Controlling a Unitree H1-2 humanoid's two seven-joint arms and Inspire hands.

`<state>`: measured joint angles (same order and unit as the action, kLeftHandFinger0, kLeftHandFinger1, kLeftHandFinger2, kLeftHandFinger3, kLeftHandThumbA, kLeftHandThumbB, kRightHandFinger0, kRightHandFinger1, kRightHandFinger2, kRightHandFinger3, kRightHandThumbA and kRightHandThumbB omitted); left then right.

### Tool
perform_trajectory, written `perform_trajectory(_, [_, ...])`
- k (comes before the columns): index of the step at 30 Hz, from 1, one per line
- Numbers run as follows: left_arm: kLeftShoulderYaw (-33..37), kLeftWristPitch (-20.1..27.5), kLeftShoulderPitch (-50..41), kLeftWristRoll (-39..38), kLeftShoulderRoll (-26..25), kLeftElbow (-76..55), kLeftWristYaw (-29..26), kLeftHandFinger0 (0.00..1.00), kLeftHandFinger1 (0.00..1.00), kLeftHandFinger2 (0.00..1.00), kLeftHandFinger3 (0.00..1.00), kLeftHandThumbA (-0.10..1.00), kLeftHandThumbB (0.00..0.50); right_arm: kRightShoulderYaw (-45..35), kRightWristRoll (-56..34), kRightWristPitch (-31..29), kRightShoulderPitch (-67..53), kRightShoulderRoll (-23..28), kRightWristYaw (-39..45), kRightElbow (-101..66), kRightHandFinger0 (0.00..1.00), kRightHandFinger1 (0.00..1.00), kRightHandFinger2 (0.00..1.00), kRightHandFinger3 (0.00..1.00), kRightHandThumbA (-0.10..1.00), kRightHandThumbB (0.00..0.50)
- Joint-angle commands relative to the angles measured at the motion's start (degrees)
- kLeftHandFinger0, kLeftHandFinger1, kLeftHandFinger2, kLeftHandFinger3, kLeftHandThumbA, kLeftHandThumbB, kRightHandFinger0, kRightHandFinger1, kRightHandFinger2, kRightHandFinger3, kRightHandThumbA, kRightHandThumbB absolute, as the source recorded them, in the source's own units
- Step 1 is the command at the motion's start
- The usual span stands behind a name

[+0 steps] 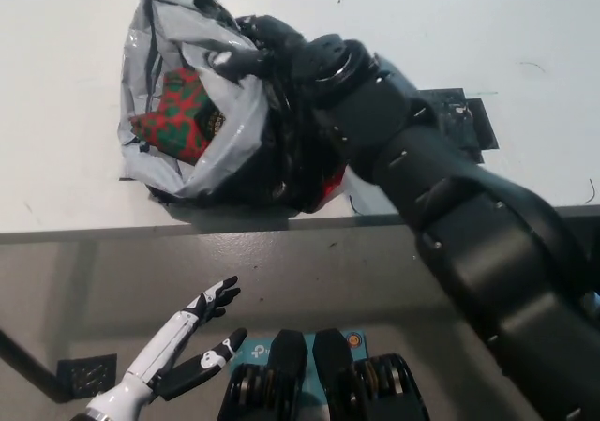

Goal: The robot uses its right hand to pick up a bag of coffee beans and puts it in the black plastic bag, then the robot grabs the top of the bag and lifts it.

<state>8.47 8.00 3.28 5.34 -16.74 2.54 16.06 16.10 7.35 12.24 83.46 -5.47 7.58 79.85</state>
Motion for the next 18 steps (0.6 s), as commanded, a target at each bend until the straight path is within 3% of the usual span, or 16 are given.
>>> perform_trajectory(1, [0.1, 0.2, 0.9, 0.1, -1.3, -1.3, 1.1, 1.0, 1.0, 1.0, 1.0, 0.68, 0.332, 6.0, 6.9, -1.2, 4.8, 2.5, 6.3, -2.7, 1.0, 1.0, 1.0, 1.0, 1.0, 0.5])
perform_trajectory(8, [0.1, -0.2, 0.9, 0.6, -1.4, -1.1, 1.2, 1.0, 1.0, 1.0, 1.0, 0.68, 0.339, 4.2, 4.7, 0.2, 6.1, 4.1, 5.4, -6.2, 1.0, 1.0, 1.0, 1.0, 0.9, 0.5])
perform_trajectory(18, [0.1, 1.1, 0.9, 0.4, -1.3, 0.0, 1.5, 1.0, 1.0, 1.0, 1.0, 0.66, 0.326, 3.3, 5.7, 4.7, 9.5, 5.8, 6.2, -14.1, 1.0, 1.0, 1.0, 1.0, 0.92, 0.5])
